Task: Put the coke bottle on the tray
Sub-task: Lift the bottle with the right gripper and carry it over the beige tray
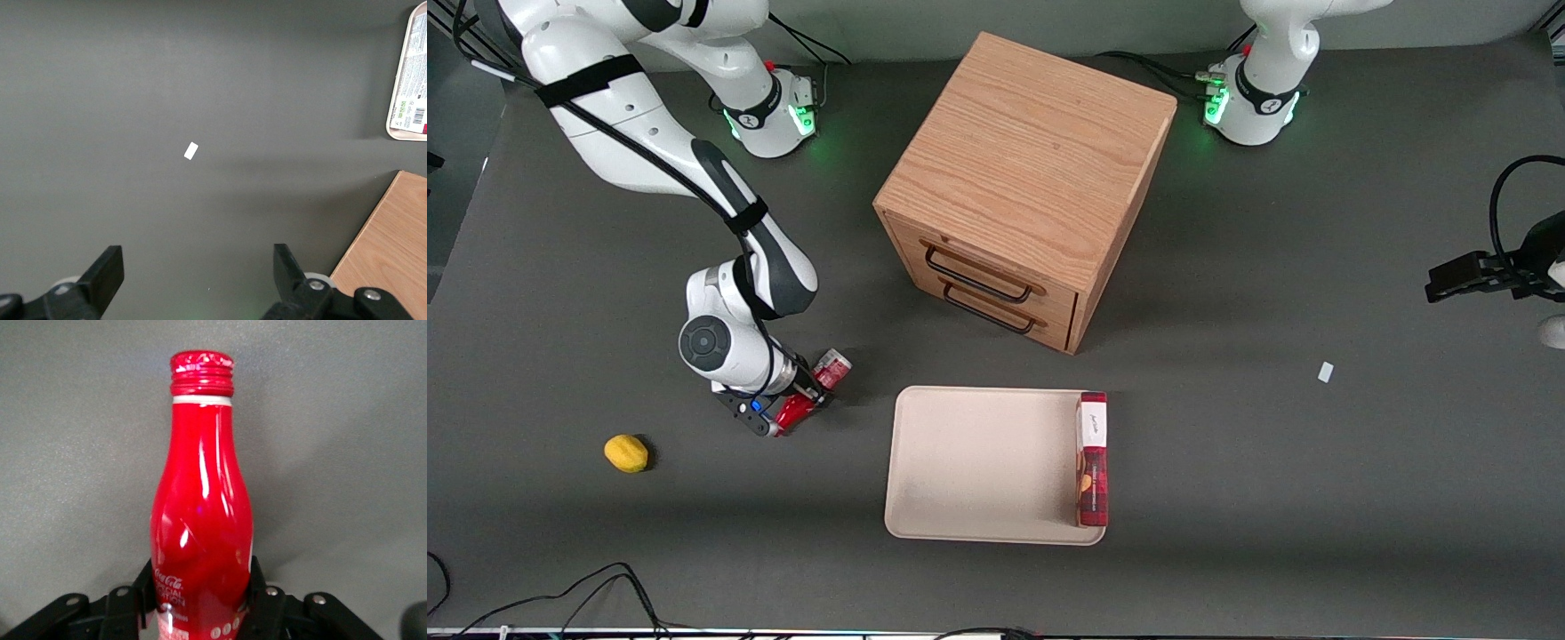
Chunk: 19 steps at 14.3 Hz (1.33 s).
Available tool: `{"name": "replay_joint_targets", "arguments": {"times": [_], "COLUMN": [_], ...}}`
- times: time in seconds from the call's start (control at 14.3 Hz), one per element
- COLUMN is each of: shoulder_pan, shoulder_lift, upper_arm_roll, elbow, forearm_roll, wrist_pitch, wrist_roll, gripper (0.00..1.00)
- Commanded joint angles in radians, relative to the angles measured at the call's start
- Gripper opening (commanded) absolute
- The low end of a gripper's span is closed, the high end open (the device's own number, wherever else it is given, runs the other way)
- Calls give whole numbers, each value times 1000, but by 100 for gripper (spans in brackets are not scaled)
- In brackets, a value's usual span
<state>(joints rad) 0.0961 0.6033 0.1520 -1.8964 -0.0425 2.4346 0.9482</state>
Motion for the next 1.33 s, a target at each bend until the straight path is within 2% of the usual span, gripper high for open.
{"name": "replay_joint_targets", "arguments": {"times": [0.0, 0.14, 0.35, 0.56, 0.77, 0.98, 1.12, 1.26], "shoulder_pan": [11, 16, 13, 14, 14, 17, 34, 43], "shoulder_lift": [-46, -112, -181, -189, -151, -45, 62, 165], "upper_arm_roll": [1, 9, 12, 23, 112, 201, 227, 248], "elbow": [-1, 16, 144, 320, 506, 650, 738, 757], "forearm_roll": [-39, -77, -77, -74, -73, -74, -74, -74], "wrist_pitch": [-14, -83, -328, -520, -640, -654, -635, -532], "wrist_roll": [26, -15, -181, -282, -308, -315, -316, -333], "gripper": [0, 0, 0, 0, 0, 0, 0, 0]}}
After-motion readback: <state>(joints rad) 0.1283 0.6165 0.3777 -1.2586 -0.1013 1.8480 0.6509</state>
